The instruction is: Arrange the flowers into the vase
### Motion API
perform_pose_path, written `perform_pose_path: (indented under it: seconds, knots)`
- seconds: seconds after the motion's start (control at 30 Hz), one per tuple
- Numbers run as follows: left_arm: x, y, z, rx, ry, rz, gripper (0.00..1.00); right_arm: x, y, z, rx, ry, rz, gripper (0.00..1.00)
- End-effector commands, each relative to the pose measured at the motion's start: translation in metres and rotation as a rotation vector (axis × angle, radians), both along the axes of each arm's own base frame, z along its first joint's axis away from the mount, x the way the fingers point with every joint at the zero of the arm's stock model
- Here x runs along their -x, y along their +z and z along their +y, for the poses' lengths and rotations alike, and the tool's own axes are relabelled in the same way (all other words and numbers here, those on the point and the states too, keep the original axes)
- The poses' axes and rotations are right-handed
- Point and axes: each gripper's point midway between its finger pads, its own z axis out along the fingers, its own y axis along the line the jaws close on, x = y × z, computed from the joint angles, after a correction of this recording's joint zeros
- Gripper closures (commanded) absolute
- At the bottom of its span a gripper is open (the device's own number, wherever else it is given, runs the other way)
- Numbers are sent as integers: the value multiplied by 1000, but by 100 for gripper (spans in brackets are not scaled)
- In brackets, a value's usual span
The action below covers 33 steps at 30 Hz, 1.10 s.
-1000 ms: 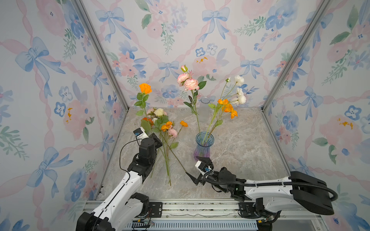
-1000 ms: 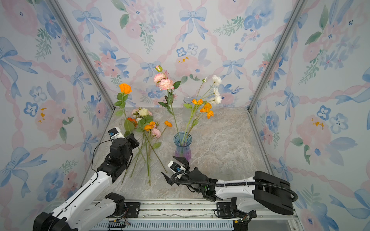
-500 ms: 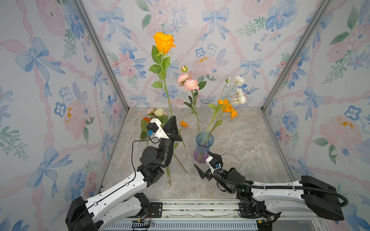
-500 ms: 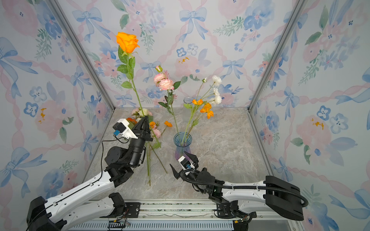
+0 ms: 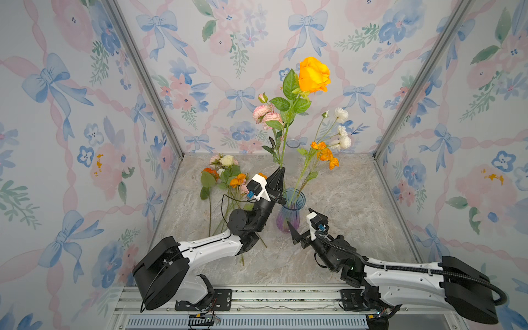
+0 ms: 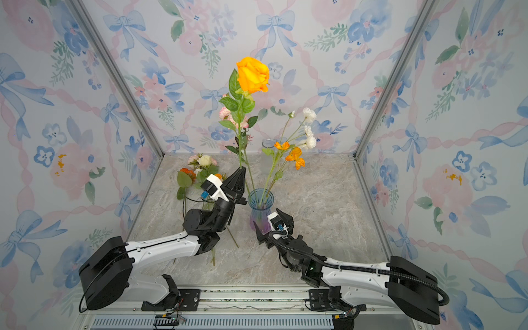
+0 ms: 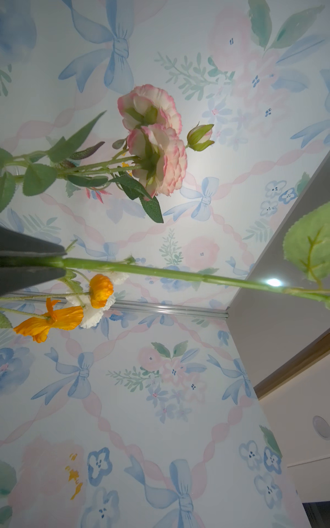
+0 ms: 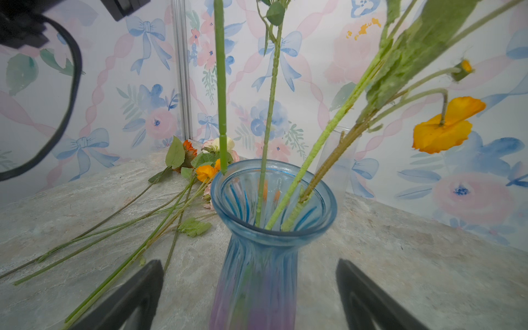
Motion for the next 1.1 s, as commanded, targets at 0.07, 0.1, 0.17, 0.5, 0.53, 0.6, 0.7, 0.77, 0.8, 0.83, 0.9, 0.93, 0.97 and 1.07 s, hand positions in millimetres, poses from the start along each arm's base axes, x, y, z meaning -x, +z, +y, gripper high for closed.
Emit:
perform_pose_path:
  seconds: [0.07,0.1,0.17,0.5,0.53,0.6,0.7,0.77,0.8,0.83,0.9,0.93,0.97,1.07]
  knots:
    - [16,9,0,84,-44,-110,100,-3,-7,-6,2,-27,18,3]
    - [17,4,-1,89,-54,-114,100,-3,-8,-6,6,-24,19,3]
    - [21,-11,-3,80,-70,-107,100,-3,-8,-5,9,-23,17,3]
    - [30,-47,-3,34,-84,-57,99,-3,-11,0,21,-8,24,3]
    - [30,-49,-2,32,-80,-52,96,-3,-12,1,24,-7,25,3]
    - [30,-55,-1,27,-80,-40,93,-3,-11,1,25,-5,24,3]
    - [29,-62,-1,22,-84,-21,88,-4,-12,2,28,-4,26,3]
    - [28,-66,0,23,-89,-9,87,-4,-12,3,29,-1,28,3]
    - [28,-69,0,23,-89,-1,87,-4,-13,3,30,0,28,3]
    - [28,-70,0,25,-91,4,87,-4,-13,3,30,1,28,3]
    - [27,-74,0,21,-91,12,87,-4,-14,3,34,2,30,3]
    - [27,-75,0,22,-91,18,86,-4,-13,4,30,5,30,3]
    - [27,-75,0,24,-91,20,86,-4,-14,4,33,5,32,3]
    - [25,-79,1,23,-86,32,82,-4,-14,5,35,9,36,3]
